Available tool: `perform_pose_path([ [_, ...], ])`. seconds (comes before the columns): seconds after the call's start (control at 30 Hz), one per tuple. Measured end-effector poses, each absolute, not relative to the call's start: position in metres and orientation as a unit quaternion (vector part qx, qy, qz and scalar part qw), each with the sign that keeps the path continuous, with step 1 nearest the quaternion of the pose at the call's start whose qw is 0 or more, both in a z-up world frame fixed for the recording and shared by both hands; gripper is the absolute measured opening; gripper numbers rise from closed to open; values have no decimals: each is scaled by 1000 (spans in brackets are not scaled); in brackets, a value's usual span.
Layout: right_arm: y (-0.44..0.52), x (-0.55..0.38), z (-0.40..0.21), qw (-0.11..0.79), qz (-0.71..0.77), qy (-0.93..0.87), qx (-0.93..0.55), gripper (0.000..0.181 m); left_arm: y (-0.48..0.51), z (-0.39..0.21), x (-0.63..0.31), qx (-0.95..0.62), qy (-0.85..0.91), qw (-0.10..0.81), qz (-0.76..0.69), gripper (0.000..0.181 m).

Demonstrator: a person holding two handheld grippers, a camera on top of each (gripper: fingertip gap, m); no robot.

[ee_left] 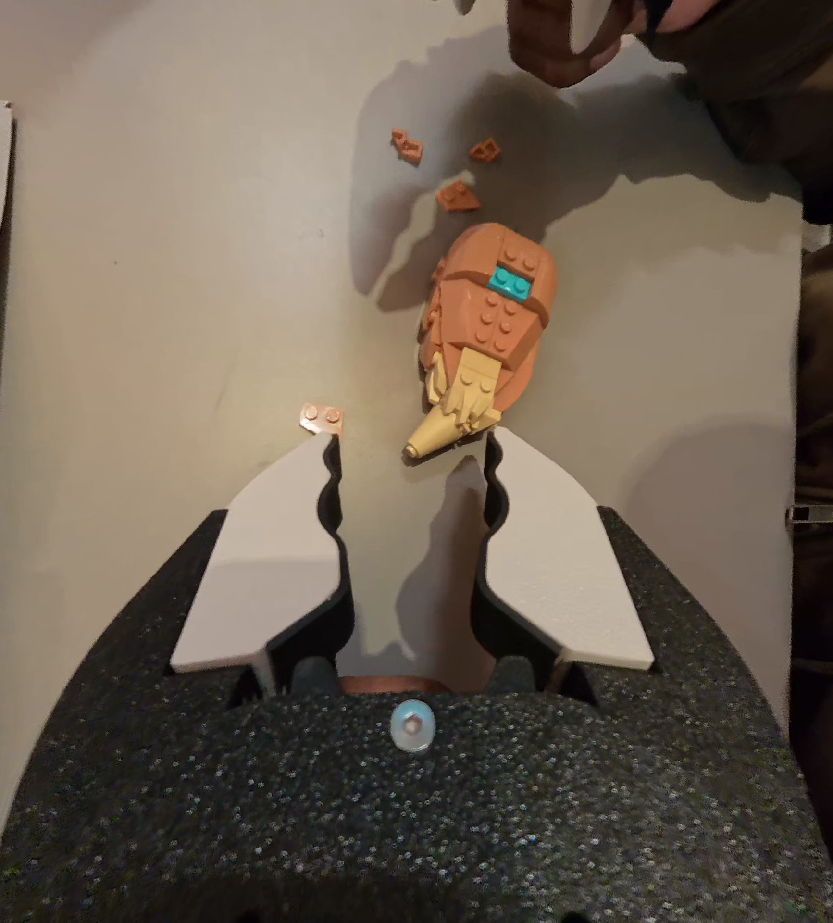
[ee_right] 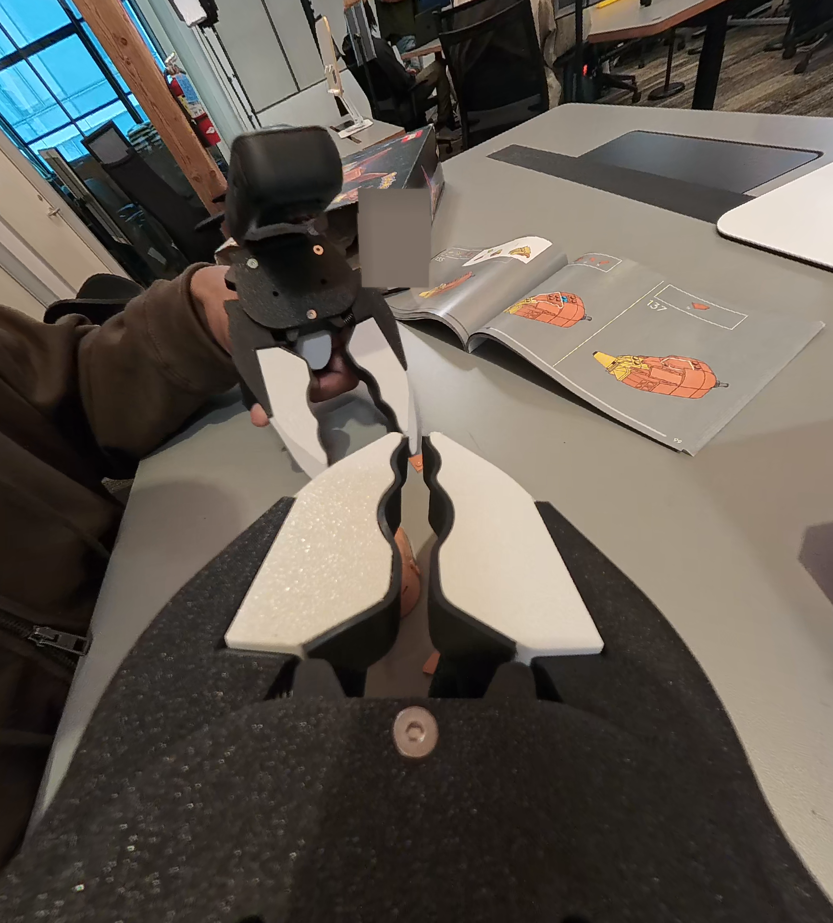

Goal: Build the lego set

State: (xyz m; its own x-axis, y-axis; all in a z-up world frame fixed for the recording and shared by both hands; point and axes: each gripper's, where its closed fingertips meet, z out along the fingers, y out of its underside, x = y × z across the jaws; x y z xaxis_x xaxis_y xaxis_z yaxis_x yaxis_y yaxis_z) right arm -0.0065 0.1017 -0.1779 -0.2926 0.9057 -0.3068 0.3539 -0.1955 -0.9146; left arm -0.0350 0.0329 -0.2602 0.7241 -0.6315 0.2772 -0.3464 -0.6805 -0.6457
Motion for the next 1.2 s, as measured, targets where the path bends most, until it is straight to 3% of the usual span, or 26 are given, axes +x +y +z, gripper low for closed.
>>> perform_pose_path([
  [0.7, 99, -7, -179, 247, 554, -585, -538, 5, 39, -252, -33, -867, 273, 320, -267, 54],
  [0.93, 100, -8, -180, 245, 555, -585, -539, 5, 51, -252, -62, -864, 295, 358, -195, 54],
  [1.2, 102, -6, -179, 246, 558, -584, -536, 5, 58, -245, -71, -810, 440, 369, -118, 50],
])
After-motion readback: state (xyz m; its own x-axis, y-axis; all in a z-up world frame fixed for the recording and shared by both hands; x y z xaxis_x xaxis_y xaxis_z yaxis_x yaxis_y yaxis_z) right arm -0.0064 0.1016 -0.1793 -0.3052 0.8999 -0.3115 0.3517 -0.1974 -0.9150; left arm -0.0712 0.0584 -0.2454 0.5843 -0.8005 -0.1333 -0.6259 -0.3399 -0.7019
